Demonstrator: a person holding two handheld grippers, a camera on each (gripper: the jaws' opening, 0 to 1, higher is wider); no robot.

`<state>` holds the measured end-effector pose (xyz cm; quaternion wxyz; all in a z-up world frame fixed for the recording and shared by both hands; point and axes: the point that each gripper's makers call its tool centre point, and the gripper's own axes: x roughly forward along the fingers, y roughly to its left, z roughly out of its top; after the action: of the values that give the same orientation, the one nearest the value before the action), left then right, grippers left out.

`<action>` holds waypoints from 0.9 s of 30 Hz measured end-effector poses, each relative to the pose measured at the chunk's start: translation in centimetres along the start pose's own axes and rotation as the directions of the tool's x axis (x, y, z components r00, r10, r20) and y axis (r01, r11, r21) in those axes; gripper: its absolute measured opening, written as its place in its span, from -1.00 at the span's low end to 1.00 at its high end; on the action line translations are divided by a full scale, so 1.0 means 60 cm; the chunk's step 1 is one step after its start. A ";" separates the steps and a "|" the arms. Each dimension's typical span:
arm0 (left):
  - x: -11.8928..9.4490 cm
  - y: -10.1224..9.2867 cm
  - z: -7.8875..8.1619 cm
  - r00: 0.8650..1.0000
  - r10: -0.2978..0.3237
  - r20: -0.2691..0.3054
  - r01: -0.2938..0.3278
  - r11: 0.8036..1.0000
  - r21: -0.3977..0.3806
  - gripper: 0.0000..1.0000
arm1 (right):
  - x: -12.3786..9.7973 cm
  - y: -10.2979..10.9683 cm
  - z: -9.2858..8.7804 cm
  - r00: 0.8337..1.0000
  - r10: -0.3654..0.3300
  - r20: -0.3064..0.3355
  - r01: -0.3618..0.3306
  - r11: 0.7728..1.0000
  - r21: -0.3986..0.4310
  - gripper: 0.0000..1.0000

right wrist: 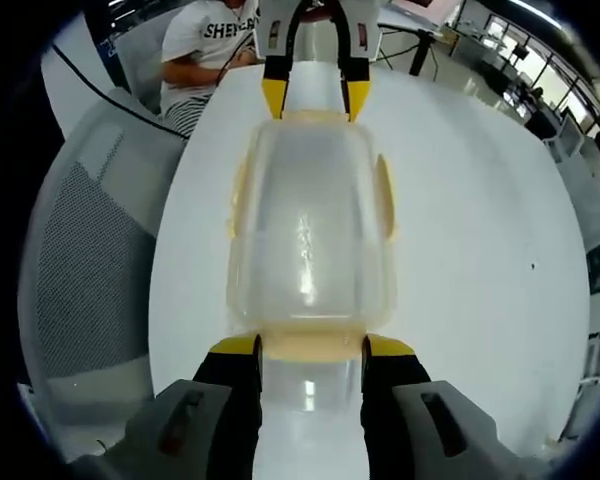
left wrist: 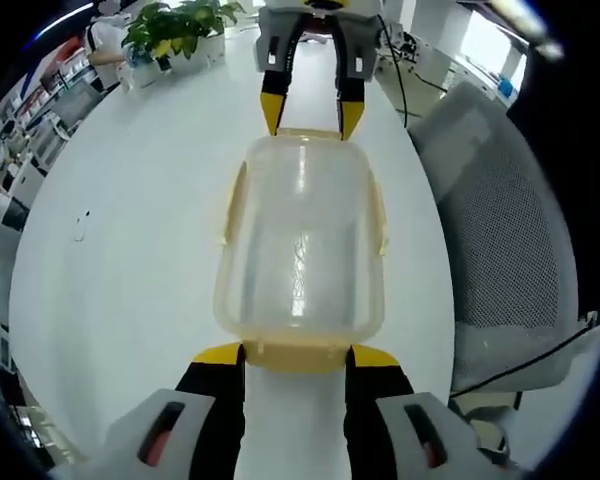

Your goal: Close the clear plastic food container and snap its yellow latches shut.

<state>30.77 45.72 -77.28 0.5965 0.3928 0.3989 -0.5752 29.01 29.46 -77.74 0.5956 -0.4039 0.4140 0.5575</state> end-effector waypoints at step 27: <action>0.053 -0.008 0.128 1.000 -0.009 -0.001 0.009 0.999 0.039 -0.34 | -0.045 0.005 -0.130 1.000 -0.016 -0.026 0.016 1.000 0.021 -0.30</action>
<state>30.51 37.38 -77.39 0.5860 0.4029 0.3894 -0.5854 28.29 21.23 -77.81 0.5989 -0.4080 0.4242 0.5430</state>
